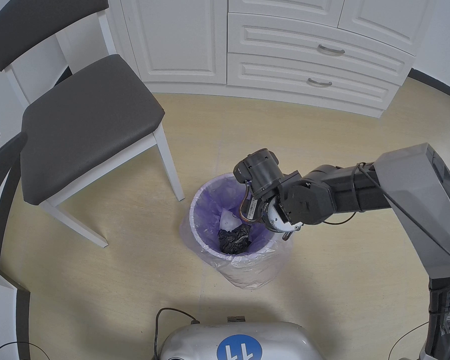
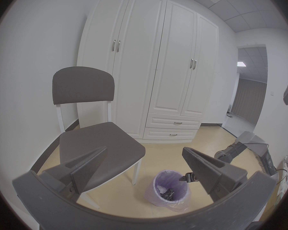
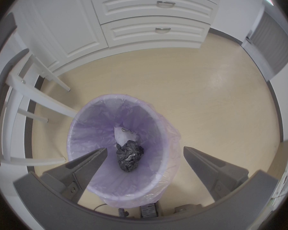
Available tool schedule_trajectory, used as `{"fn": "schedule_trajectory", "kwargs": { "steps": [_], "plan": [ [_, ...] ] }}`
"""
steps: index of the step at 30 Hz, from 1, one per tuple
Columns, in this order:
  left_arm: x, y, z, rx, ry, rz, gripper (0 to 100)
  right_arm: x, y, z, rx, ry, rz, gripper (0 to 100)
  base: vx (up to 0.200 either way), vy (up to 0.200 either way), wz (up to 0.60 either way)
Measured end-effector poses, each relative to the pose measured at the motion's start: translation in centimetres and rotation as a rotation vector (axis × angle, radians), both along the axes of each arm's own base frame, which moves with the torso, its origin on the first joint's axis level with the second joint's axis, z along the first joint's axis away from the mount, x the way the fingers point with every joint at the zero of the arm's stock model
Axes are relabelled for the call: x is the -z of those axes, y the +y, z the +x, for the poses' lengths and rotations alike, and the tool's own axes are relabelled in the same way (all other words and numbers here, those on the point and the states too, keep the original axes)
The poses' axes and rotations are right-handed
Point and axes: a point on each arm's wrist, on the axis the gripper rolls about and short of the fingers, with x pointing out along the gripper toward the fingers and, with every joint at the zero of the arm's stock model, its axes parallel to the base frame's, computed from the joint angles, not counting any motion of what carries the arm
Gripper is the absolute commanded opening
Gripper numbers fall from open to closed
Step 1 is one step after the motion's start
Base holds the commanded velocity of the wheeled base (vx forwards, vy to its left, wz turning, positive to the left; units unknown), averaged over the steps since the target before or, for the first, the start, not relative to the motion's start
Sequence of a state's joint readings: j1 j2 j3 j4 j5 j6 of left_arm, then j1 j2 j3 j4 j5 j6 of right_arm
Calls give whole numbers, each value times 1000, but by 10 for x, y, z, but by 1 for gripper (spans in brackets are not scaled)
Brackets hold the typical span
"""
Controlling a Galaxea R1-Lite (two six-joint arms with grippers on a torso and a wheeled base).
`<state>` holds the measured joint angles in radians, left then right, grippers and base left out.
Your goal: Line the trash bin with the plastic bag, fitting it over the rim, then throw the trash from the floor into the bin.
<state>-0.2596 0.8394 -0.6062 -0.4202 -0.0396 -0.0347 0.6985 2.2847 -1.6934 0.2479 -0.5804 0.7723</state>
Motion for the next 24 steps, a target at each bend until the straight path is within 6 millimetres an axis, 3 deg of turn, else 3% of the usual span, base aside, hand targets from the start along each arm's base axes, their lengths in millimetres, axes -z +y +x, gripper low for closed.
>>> {"fn": "schedule_trajectory", "kwargs": {
  "steps": [9, 15, 24],
  "plan": [
    [3, -1, 3, 1, 12, 18, 100, 8, -18, -24, -176, -123, -91, 100, 0, 0, 0],
    [5, -2, 4, 3, 19, 26, 100, 8, -36, -36, -316, -306, -110, 100, 0, 0, 0],
    [13, -2, 5, -3, 31, 51, 100, -5, -81, -52, -400, -642, -221, 100, 0, 0, 0]
  ]
}}
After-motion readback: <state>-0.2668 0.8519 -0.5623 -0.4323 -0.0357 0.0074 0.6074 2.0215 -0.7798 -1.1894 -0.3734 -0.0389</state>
